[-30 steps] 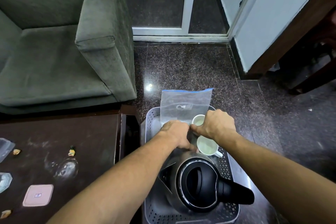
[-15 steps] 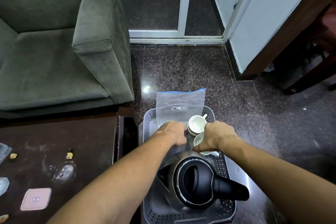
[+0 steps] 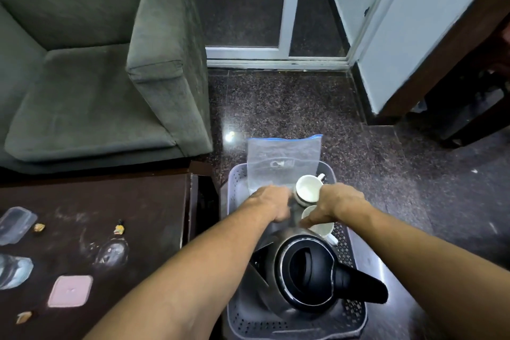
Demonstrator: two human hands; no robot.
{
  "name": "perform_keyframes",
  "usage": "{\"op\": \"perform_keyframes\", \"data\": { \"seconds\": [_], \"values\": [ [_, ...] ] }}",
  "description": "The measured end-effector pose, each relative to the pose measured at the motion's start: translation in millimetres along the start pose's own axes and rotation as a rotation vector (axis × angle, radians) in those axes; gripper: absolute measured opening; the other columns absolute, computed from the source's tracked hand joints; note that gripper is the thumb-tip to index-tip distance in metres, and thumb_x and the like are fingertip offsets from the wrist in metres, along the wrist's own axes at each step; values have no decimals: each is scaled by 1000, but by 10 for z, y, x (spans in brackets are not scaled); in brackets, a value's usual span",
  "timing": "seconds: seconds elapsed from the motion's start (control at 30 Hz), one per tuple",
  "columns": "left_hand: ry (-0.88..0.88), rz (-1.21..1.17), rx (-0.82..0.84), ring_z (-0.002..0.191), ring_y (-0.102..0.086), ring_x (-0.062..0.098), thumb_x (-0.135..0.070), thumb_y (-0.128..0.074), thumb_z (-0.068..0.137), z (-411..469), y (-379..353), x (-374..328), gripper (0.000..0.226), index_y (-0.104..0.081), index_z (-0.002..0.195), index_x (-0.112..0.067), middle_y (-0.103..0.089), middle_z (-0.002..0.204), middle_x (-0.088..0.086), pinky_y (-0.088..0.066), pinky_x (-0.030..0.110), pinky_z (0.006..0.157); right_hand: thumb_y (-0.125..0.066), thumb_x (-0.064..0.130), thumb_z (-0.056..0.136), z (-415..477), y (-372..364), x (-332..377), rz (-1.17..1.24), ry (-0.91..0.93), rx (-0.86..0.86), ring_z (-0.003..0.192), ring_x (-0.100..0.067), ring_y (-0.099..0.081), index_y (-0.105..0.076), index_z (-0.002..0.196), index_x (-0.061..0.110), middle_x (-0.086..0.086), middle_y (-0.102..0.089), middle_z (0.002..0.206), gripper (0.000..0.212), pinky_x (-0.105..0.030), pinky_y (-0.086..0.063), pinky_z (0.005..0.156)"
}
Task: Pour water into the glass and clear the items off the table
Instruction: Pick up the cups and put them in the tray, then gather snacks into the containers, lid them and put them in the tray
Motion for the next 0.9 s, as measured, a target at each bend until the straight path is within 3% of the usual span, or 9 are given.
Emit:
{"op": "perform_keyframes", "data": {
  "seconds": [0.13, 0.23, 0.37, 0.47, 0.67, 0.9],
  "values": [
    [-1, -2, -53, 120, -62, 34, -23, -60, 88, -309, 259, 110, 40, -62, 128, -24, -66, 129, 12, -50, 37, 94, -64, 96, 25, -201, 502, 120, -65, 32, 2, 115, -23, -65, -65, 120, 30, 3, -70, 123, 116, -35, -51, 90],
    [30, 8, -143, 124, -60, 33, -14, -55, 85, -704, 649, 242, 56, -56, 139, -28, -64, 134, 11, -50, 36, 103, -64, 94, 42, -447, 954, 447, -4, 112, -70, 99, -26, -65, -71, 104, 20, 3, -72, 94, 96, -34, -52, 93],
    [112, -48, -373, 114, -64, 37, -28, -58, 88, -1427, 1341, 681, 36, -66, 123, -22, -68, 122, 16, -54, 39, 91, -69, 70, 70, -922, 1454, 1314, 154, 305, -190, 110, -35, -65, -67, 113, 8, -17, -68, 120, 75, -37, -50, 83],
    [203, -28, -477, 111, -66, 37, -33, -61, 87, -1964, 1727, 1150, 33, -67, 116, -19, -70, 118, 14, -54, 39, 84, -64, 48, 80, -1336, 1680, 2051, 225, 462, -275, 101, -40, -66, -68, 101, 6, -24, -68, 112, 46, -37, -51, 76],
    [392, -72, -548, 115, -63, 36, -30, -56, 90, -2999, 1967, 2648, 33, -67, 121, -25, -68, 123, 13, -53, 41, 94, -56, 33, 87, -2108, 1584, 3651, 280, 659, -332, 105, -39, -65, -73, 105, 12, -21, -69, 114, 32, -37, -52, 81],
    [478, -172, -536, 116, -62, 39, -34, -54, 92, -3603, 1644, 4278, 35, -67, 123, -25, -67, 124, 16, -51, 40, 92, -57, 27, 86, -2509, 1109, 5139, 266, 650, -263, 109, -36, -64, -72, 110, 20, -17, -69, 117, 29, -35, -51, 86]
  ]
}}
Point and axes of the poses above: each hand's wrist, its own z-axis towards the middle knuckle, its own y-axis out of the back of the hand, x = y × z, the point moved 4 cm from there along z, towards the middle knuckle
